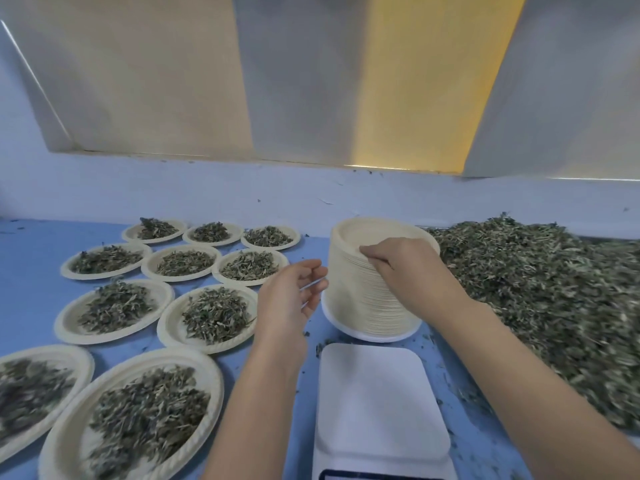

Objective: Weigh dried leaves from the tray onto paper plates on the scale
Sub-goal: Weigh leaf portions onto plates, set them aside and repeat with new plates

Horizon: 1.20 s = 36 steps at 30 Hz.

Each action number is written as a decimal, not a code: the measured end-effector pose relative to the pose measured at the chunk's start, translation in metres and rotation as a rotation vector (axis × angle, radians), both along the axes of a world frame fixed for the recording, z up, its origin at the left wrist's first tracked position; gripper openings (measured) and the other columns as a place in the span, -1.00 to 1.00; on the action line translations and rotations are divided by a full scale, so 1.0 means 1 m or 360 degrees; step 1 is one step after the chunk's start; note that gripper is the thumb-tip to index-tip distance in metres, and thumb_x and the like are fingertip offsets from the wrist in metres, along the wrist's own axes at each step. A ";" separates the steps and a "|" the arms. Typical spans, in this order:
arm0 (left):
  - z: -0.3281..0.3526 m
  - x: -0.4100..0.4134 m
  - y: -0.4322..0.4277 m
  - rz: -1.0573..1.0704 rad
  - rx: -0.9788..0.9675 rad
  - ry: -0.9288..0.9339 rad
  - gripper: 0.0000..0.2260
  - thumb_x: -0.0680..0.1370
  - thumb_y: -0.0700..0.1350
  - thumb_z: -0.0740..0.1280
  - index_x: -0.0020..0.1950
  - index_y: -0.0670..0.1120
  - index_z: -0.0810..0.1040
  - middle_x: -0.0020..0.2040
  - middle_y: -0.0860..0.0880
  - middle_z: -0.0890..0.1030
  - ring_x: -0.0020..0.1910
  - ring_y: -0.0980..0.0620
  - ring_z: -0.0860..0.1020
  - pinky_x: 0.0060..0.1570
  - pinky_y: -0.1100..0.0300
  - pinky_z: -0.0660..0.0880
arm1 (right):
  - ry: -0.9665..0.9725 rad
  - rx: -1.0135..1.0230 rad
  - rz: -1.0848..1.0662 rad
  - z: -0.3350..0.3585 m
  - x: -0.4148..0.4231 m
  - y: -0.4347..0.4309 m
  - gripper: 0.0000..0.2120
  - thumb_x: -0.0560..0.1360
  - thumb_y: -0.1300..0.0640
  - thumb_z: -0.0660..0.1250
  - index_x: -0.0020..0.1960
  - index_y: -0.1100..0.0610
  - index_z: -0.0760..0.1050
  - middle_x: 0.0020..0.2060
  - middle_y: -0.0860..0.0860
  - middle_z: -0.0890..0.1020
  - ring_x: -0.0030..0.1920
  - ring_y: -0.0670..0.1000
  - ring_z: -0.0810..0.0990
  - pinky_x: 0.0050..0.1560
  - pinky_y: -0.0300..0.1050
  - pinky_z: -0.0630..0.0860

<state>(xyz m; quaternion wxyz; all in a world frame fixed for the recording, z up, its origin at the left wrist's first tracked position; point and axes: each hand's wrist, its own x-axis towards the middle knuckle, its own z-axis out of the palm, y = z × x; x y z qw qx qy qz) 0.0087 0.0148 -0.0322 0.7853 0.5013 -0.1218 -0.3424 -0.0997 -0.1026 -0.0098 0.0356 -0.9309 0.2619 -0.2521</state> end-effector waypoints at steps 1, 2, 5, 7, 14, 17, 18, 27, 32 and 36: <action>0.000 -0.001 0.000 0.0004 0.0002 0.0013 -0.82 0.55 -0.22 0.21 -0.10 -0.12 0.60 -0.26 0.03 0.66 -0.31 0.12 0.58 -0.22 0.29 0.45 | 0.0008 -0.0036 0.0000 -0.002 0.001 0.000 -0.69 0.62 0.26 0.13 0.28 0.17 0.53 0.10 0.15 0.63 0.16 0.15 0.53 0.12 0.03 0.40; 0.000 -0.002 -0.001 0.0001 0.0007 0.0020 -0.82 0.55 -0.22 0.21 -0.11 -0.11 0.60 -0.27 0.04 0.66 -0.31 0.12 0.58 -0.21 0.29 0.45 | -0.0018 -0.0072 0.0001 -0.004 0.001 -0.001 -0.68 0.61 0.28 0.13 0.28 0.17 0.53 0.10 0.15 0.63 0.15 0.16 0.53 0.12 0.03 0.40; 0.000 -0.006 -0.003 -0.0043 -0.0008 0.0030 -0.83 0.54 -0.22 0.22 -0.12 -0.11 0.60 -0.31 0.05 0.67 -0.30 0.12 0.58 -0.18 0.28 0.45 | -0.0195 -0.0133 0.0003 -0.011 0.002 -0.005 -0.67 0.59 0.34 0.14 0.29 0.20 0.52 0.11 0.13 0.63 0.16 0.16 0.49 0.13 -0.05 0.36; 0.001 -0.007 -0.004 -0.0057 -0.0038 0.0026 -0.83 0.54 -0.23 0.22 -0.10 -0.13 0.61 -0.29 0.04 0.67 -0.30 0.11 0.60 -0.19 0.28 0.47 | -0.0278 -0.0178 0.0022 -0.015 0.002 -0.005 -0.67 0.58 0.36 0.16 0.30 0.21 0.51 0.14 0.12 0.62 0.18 0.16 0.48 0.15 -0.11 0.33; 0.004 -0.007 -0.002 -0.0012 -0.0166 -0.0110 -0.83 0.57 -0.05 0.29 0.01 -0.13 0.58 -0.12 -0.03 0.69 -0.28 0.10 0.64 -0.27 0.28 0.55 | -0.0642 -0.0588 0.0402 -0.017 0.004 0.023 -0.71 0.35 0.49 0.30 0.05 0.37 0.62 -0.12 0.20 0.68 -0.11 0.21 0.64 -0.09 -0.04 0.57; 0.007 -0.005 0.000 0.0126 -0.0068 -0.0391 -0.81 0.55 -0.01 0.30 -0.16 -0.10 0.56 -0.32 0.03 0.64 -0.37 0.14 0.60 -0.41 0.34 0.46 | -0.0646 -0.0592 0.0524 -0.022 -0.002 0.038 -0.72 0.36 0.48 0.36 0.04 0.32 0.64 -0.09 0.13 0.69 -0.11 0.16 0.65 -0.18 0.01 0.60; 0.006 -0.004 0.001 0.0194 0.0005 -0.0492 -0.80 0.55 -0.04 0.30 -0.25 -0.09 0.52 -0.42 0.06 0.58 -0.44 0.14 0.55 -0.47 0.36 0.40 | -0.0638 -0.0612 0.0549 -0.023 -0.005 0.042 -0.72 0.35 0.48 0.38 0.03 0.30 0.65 -0.08 0.10 0.69 -0.10 0.14 0.65 -0.17 0.03 0.60; 0.017 0.010 0.023 -0.0034 0.0413 -0.0965 -0.90 0.47 -0.17 0.29 -0.15 -0.20 0.54 -0.40 -0.05 0.47 -0.57 0.10 0.36 -0.46 0.28 0.38 | -0.1388 0.0172 -0.0153 -0.007 -0.040 0.045 -0.63 0.49 0.21 0.28 0.29 0.10 0.50 0.33 -0.11 0.43 0.27 -0.17 0.37 0.34 -0.08 0.34; 0.025 0.009 0.037 -0.0480 0.0663 -0.1025 -0.89 0.51 -0.23 0.30 -0.16 -0.25 0.57 -0.47 -0.02 0.53 -0.57 0.13 0.44 -0.52 0.34 0.43 | -0.1290 0.0876 -0.0320 -0.013 -0.064 0.027 -0.69 0.39 0.25 0.38 0.09 0.02 0.62 -0.11 -0.08 0.67 -0.07 -0.10 0.64 0.09 0.02 0.57; 0.026 0.010 0.043 -0.0622 0.0979 -0.1191 -0.75 0.54 -0.08 0.33 -0.22 -0.23 0.58 -0.51 -0.08 0.57 -0.62 0.14 0.47 -0.58 0.40 0.41 | -0.1073 0.1065 -0.0346 -0.026 -0.078 0.016 -0.87 0.34 0.13 0.50 -0.13 0.01 0.62 -0.28 0.02 0.66 -0.19 0.06 0.66 -0.05 0.09 0.59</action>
